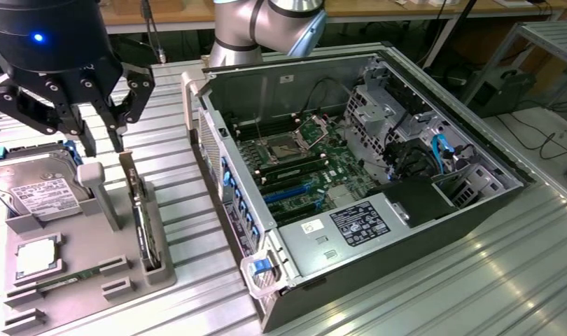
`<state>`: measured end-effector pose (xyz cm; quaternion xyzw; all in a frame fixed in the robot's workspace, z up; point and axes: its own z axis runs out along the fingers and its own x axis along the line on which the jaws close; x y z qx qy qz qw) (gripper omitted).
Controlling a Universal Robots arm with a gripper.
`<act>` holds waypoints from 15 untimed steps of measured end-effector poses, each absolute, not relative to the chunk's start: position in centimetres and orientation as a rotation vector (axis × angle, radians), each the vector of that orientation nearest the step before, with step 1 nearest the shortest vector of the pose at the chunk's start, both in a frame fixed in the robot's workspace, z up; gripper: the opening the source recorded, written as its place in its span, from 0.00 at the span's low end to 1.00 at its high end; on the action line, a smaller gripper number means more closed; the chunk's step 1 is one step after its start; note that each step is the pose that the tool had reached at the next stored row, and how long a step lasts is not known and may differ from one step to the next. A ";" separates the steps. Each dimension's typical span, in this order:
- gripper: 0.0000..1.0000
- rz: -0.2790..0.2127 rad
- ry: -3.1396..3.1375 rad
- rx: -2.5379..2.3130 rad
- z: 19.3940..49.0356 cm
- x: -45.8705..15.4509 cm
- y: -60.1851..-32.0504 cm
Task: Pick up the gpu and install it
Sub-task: 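Pick up the gpu and move the gpu toward the slot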
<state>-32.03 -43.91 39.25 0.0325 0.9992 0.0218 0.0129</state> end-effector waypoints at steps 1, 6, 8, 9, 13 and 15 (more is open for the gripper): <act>0.29 0.068 3.113 0.101 39.2 -32.0 -43.9; 0.54 0.068 3.113 0.101 39.2 -32.0 -43.9; 0.65 0.068 3.113 0.101 39.2 -32.0 -43.9; 0.65 0.068 3.113 0.101 39.2 -32.0 -43.9; 0.72 0.066 3.113 0.100 38.9 -32.0 -43.9; 0.72 0.066 3.114 0.099 38.8 -32.0 -43.9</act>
